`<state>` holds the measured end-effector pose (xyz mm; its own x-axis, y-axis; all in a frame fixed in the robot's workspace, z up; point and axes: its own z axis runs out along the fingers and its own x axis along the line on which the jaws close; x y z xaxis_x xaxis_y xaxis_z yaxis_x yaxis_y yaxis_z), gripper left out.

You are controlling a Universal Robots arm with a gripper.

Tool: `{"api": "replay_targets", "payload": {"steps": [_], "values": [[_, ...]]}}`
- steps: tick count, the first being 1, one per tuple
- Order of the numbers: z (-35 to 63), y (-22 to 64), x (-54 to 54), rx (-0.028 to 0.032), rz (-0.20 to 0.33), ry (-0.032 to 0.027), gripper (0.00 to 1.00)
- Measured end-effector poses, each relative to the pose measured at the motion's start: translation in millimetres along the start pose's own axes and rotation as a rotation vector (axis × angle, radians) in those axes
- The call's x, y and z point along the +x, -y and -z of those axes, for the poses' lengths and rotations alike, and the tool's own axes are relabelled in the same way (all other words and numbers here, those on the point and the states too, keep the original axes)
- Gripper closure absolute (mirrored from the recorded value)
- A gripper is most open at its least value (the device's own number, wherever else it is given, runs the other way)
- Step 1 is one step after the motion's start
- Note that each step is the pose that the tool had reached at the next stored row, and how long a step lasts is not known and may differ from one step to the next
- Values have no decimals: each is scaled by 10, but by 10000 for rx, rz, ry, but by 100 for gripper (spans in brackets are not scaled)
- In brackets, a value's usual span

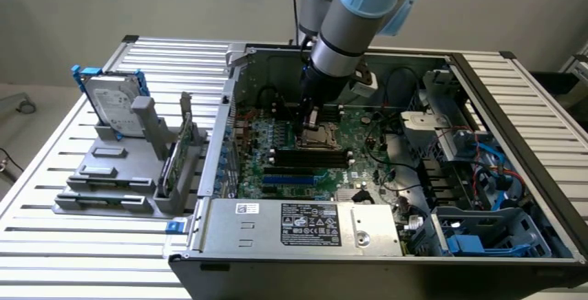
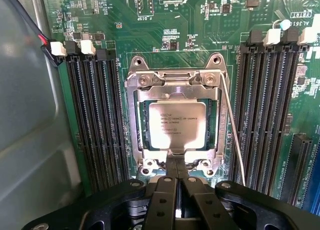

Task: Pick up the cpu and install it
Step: 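Close the cpu cover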

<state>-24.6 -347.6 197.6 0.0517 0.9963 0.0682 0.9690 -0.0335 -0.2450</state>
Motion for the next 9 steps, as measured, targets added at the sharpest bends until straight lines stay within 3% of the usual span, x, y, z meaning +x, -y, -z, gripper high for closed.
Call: {"api": "replay_targets", "payload": {"steps": [9], "values": [[106, 40, -4, 0, -6, -3, 89]]}}
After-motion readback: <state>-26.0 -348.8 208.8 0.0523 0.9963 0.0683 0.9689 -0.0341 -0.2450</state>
